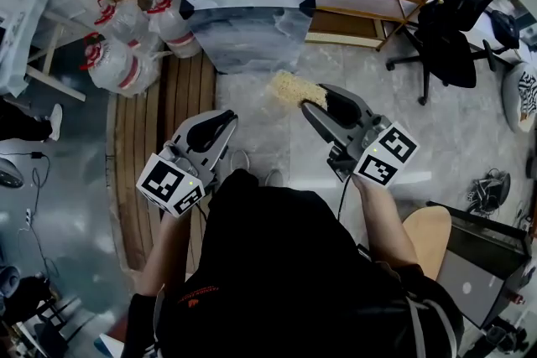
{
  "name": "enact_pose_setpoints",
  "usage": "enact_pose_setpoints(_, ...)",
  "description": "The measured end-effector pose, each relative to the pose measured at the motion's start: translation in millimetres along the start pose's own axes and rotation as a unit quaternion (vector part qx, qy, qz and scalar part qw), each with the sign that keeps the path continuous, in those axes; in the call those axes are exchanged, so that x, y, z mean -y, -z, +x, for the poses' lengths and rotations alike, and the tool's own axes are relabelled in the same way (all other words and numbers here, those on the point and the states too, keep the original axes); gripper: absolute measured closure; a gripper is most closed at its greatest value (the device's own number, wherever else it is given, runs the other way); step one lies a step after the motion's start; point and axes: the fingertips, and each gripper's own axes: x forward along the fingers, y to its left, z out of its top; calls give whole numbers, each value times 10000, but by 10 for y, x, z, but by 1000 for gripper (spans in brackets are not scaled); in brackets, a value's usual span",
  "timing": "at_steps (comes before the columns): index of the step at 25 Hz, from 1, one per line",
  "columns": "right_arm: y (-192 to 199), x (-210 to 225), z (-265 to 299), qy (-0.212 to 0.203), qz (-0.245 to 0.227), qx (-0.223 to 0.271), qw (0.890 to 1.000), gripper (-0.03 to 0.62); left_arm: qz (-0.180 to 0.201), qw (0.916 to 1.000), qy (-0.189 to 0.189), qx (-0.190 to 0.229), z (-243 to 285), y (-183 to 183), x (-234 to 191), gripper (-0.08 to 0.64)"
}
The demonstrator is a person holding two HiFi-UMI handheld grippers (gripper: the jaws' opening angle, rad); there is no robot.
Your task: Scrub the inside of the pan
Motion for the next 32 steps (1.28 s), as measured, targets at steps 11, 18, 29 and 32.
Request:
enact_pose_setpoints(11,-69,444,163,143,-1,-1,9999,423,-59,9999,50,93,346,9,-399,518)
enact_pose_setpoints(18,-142,782,647,227,-20,-113,9997,422,-226,9996,111,153,541,42,-993,518)
enact_pose_setpoints(29,-411,1569,2390,282,36,-463,9985,422,-434,9989,87,154,815,-189,-2936,518)
enact_pose_setpoints(32,-454,1816,2810,355,116,-558,9977,422,-460,9988,137,99,929,-242,-3433,518)
